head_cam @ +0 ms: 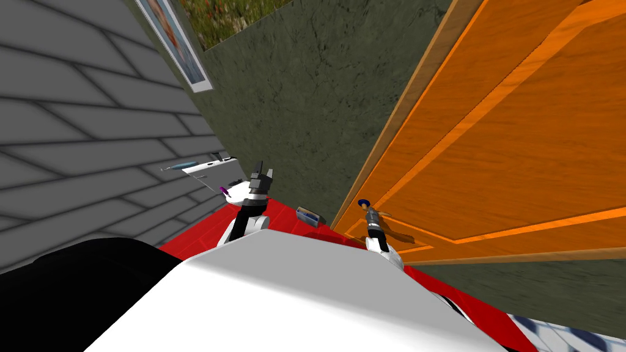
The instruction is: Pull the door open
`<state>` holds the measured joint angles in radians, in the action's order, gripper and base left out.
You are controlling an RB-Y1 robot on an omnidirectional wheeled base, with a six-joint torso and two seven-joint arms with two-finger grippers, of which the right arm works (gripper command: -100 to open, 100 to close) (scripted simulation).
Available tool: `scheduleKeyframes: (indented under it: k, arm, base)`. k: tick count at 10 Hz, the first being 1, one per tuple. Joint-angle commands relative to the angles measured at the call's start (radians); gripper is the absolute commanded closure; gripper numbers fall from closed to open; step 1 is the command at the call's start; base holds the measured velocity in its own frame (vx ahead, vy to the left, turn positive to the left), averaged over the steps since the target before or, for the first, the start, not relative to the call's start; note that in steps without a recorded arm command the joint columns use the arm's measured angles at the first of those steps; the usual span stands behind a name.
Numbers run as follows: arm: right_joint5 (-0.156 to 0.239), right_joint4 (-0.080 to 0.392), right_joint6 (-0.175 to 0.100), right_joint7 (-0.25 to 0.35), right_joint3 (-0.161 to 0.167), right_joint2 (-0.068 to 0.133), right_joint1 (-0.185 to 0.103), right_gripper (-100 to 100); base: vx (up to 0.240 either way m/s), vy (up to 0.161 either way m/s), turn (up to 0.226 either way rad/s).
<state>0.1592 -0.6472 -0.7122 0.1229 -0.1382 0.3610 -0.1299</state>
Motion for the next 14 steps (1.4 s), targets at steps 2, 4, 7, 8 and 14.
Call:
scheduleKeyframes:
  k: [2,4,7,8,14]
  arm:
    - [-0.008,-0.007,-0.009,0.021,0.019,0.012,0.011,100]
    - [-0.016,-0.014,-0.018,0.042,0.037,0.024,0.022,100]
    - [-0.031,-0.028,-0.036,0.082,0.073,0.046,0.042,100]
    - [-0.036,-0.032,-0.042,0.096,0.085,0.054,0.050,100]
    - [-0.058,-0.049,-0.074,0.148,0.138,0.082,0.078,100]
  base:
    - [-0.159,-0.039,0.119]
    - [-0.180,-0.039,0.094]
    - [-0.243,-0.071,0.139]
    - [-0.220,-0.052,0.135]
    - [-0.181,-0.054,0.079]
